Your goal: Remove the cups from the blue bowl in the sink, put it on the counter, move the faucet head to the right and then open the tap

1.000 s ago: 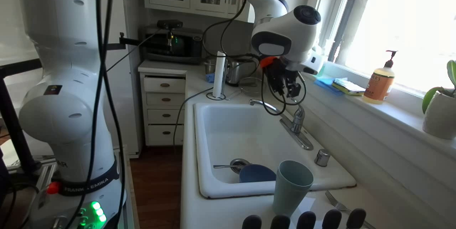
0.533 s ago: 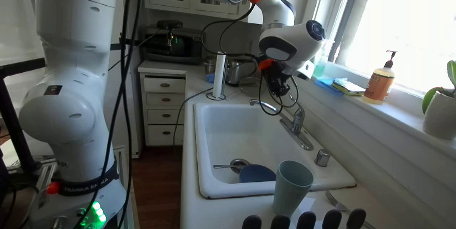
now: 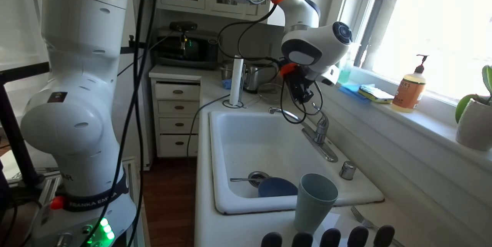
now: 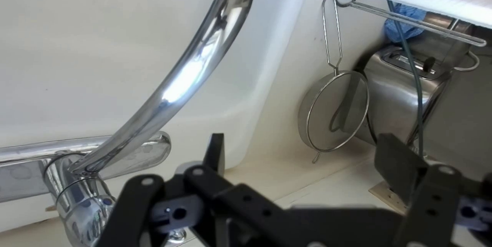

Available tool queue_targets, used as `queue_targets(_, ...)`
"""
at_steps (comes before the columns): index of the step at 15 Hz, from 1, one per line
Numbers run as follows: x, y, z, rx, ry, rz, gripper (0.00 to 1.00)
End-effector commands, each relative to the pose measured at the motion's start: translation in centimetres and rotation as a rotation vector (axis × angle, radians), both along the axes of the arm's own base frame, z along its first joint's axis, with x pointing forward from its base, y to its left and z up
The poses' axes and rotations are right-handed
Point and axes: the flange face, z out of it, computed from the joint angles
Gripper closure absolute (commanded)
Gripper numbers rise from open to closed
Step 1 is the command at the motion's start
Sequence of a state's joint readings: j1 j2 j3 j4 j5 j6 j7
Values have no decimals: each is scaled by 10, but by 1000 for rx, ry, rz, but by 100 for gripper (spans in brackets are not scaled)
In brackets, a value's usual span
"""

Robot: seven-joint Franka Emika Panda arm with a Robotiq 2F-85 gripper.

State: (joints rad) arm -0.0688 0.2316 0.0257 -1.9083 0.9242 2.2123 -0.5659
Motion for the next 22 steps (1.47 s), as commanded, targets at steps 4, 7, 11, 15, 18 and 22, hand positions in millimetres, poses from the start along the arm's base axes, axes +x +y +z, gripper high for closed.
queue_targets(4,0,0,1,0,2,1,0)
queue_targets(7,0,0,1,0,2,1,0)
queue_targets(11,-4,8,5,-63,13,3,0)
queue_targets(15,-8,23,11,-253,52,-11,0)
queue_targets(18,-5,43,3,-345,132,-11,0)
queue_targets(22,-7,60,0,-403,208,-9,0)
